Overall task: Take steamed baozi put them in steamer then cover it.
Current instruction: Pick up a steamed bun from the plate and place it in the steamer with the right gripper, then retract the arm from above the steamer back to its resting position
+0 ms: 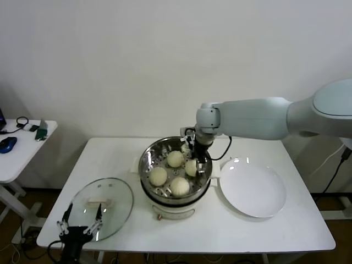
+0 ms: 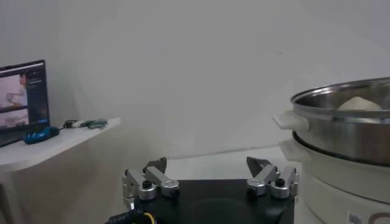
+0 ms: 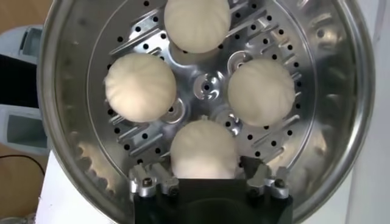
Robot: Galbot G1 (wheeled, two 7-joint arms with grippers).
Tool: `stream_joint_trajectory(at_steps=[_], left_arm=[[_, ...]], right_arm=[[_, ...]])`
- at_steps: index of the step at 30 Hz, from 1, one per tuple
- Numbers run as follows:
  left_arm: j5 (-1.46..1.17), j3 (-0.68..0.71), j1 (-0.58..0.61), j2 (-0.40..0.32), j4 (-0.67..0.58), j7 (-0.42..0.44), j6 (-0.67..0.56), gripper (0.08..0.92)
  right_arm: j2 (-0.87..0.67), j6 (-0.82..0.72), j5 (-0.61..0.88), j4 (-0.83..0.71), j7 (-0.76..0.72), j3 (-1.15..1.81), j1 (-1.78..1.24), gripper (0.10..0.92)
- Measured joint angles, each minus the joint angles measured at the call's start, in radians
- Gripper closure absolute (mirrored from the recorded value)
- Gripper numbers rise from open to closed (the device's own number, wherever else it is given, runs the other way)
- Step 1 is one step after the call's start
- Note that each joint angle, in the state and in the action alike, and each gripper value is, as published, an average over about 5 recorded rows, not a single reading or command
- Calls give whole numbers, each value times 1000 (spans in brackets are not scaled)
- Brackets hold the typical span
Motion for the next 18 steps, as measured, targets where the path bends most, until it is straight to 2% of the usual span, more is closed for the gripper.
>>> stream_joint_trajectory(at_steps=[10, 18], left_arm=[[-1, -5, -4, 4, -4, -2, 2, 177], [0, -13, -12, 9, -6, -4, 7, 177]], right_arm=[[-31, 14, 14, 7, -29, 22, 24, 202], [-125, 83, 86, 40, -11, 60, 65, 203]])
